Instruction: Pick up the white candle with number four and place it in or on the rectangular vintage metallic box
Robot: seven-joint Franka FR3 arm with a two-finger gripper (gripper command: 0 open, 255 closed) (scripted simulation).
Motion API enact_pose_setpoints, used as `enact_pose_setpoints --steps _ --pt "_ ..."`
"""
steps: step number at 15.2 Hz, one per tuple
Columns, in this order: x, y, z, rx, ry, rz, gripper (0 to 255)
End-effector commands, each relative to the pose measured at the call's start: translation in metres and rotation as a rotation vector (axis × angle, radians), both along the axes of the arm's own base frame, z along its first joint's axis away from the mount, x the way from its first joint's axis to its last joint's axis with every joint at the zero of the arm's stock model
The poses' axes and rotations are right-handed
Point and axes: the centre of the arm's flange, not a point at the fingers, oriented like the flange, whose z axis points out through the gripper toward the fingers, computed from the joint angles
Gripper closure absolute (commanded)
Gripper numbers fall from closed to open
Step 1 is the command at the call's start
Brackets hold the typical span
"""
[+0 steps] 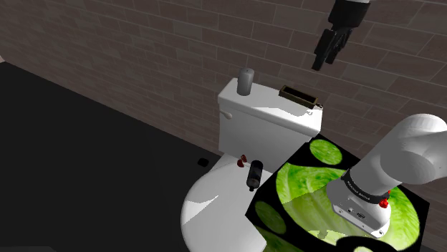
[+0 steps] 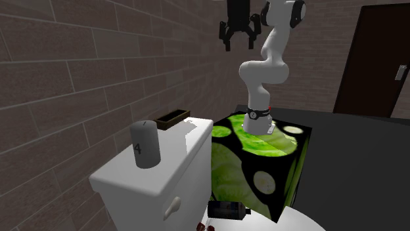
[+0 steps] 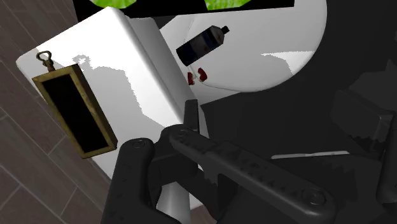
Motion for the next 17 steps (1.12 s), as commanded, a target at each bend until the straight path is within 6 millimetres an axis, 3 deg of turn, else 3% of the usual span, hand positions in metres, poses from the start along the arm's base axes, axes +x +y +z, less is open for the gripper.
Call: enact_pose_setpoints --steps 1,17 --pt "0.0 0.0 0.0 0.0 0.0 0.0 0" --pt "0.196 -0.061 -0.083 0.013 0.065 0.128 0"
